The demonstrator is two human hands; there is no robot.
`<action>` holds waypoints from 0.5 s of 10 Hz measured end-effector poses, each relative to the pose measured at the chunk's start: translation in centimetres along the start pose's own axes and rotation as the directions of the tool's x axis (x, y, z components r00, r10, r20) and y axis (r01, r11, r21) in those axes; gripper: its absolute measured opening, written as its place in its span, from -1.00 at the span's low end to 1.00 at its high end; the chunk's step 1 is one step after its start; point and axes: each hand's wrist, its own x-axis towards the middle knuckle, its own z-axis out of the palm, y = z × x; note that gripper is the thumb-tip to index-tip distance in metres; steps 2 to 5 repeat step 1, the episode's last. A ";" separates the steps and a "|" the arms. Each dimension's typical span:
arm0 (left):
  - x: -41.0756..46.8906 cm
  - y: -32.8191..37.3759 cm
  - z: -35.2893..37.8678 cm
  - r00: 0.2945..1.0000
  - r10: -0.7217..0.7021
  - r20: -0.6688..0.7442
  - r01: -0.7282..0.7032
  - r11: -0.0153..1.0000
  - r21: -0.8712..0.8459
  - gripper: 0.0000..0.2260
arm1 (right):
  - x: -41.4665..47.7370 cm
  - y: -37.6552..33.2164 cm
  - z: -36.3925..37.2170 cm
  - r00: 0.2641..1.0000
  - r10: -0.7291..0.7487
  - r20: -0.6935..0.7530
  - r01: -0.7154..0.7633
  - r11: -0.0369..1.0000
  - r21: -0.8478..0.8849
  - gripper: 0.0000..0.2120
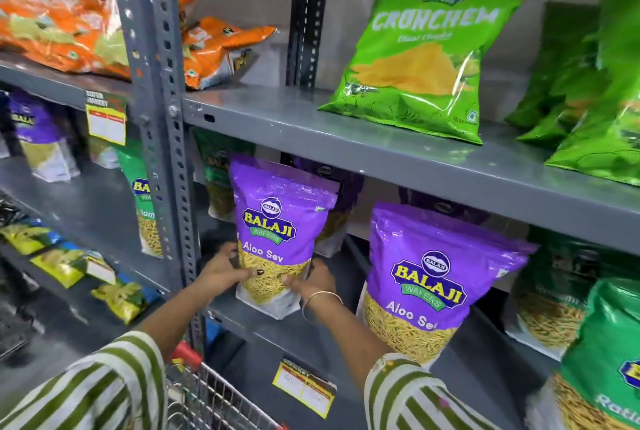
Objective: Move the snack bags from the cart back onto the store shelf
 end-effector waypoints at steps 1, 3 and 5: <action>-0.5 1.0 -0.7 0.995 -0.078 0.062 0.068 0.987 0.144 -0.35 | -1.4 -1.0 -1.0 0.997 -0.068 -0.048 0.066 0.996 -0.058 -0.34; -0.5 1.0 -0.7 0.995 -0.078 0.062 0.068 0.987 0.144 -0.35 | -1.4 -1.0 -1.0 0.997 -0.068 -0.048 0.066 0.996 -0.058 -0.34; -0.5 1.0 -0.7 0.995 -0.078 0.062 0.068 0.987 0.144 -0.35 | -1.4 -1.0 -1.0 0.997 -0.068 -0.048 0.066 0.996 -0.058 -0.34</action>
